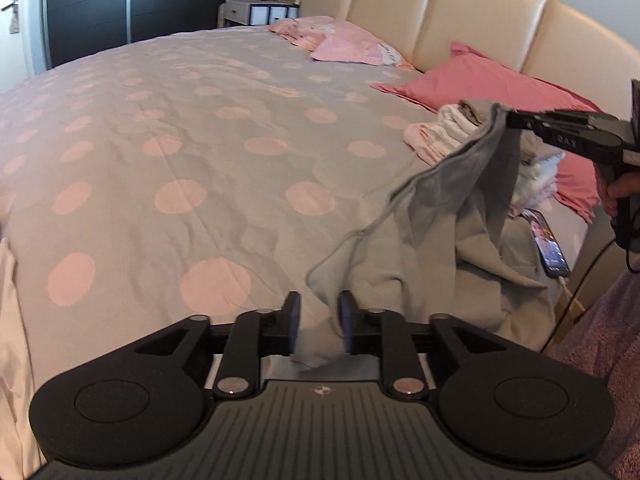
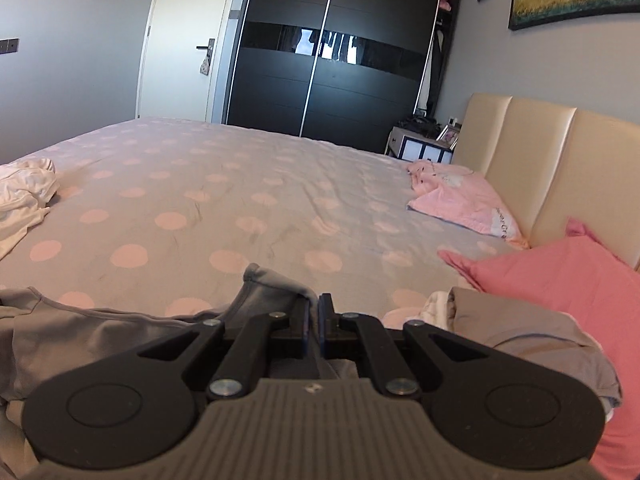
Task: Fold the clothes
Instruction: 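Lower the grey shirt onto the bed with both grippers holding it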
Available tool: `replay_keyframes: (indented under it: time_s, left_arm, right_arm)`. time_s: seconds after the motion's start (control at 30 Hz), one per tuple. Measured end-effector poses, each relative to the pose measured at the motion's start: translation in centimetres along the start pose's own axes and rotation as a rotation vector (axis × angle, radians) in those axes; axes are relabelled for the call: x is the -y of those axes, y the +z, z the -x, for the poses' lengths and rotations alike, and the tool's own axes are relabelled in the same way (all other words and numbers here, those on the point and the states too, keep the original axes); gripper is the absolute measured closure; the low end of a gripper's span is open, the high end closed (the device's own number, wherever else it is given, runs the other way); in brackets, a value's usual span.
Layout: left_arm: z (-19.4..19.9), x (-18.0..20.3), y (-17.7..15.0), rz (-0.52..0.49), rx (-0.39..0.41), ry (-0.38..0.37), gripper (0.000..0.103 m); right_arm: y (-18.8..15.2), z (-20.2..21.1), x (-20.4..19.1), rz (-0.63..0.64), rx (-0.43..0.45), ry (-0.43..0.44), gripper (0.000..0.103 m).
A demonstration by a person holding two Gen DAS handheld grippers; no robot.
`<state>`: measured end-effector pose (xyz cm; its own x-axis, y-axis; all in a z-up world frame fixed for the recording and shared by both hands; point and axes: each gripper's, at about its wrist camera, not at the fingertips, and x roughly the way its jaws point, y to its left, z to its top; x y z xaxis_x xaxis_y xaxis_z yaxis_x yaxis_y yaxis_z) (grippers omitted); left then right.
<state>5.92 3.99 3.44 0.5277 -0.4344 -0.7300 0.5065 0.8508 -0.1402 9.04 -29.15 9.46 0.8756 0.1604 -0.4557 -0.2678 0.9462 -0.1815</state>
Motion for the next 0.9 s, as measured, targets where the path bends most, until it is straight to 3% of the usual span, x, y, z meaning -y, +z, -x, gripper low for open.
replay_keyframes:
  time_s: [0.13,0.27,0.43,0.53,0.63,0.73,0.83,0.9]
  left_arm:
    - [0.9,0.4,0.5,0.041,0.037,0.062,0.066]
    - [1.9,1.8,1.0,0.059,0.039,0.099,0.066]
    - [1.0,3.3,0.9,0.11,-0.029,0.087,0.066]
    - [-0.1,4.4,0.4,0.09,-0.061,0.12,0.066]
    - [-1.4,4.9,0.0,0.074,-0.104,0.17,0.077]
    - [-0.4,6.1,-0.1,0.054,-0.06,0.254,0.077]
    - [0.8,7.8,-0.3,-0.031,-0.005,0.314,0.077]
    - [0.7,8.5,-0.3,-0.06,-0.009,0.317,0.077]
  right_arm:
    - [-0.1,-0.2,0.3,-0.015,-0.004,0.022,0.097]
    - [-0.3,0.1,0.8,-0.044,-0.008,0.033,0.097]
    - [-0.4,0.7,1.0,-0.048,0.007,0.043,0.097]
    - [-0.5,0.9,1.3,-0.059,0.007,0.047,0.097]
    - [-0.6,1.1,1.6,-0.066,0.01,0.047,0.097]
    - [-0.6,1.2,1.7,-0.069,0.011,0.049,0.097]
    - [-0.7,1.3,1.7,-0.071,0.018,0.051,0.097]
    - [-0.6,1.4,1.7,-0.073,0.021,0.056,0.097]
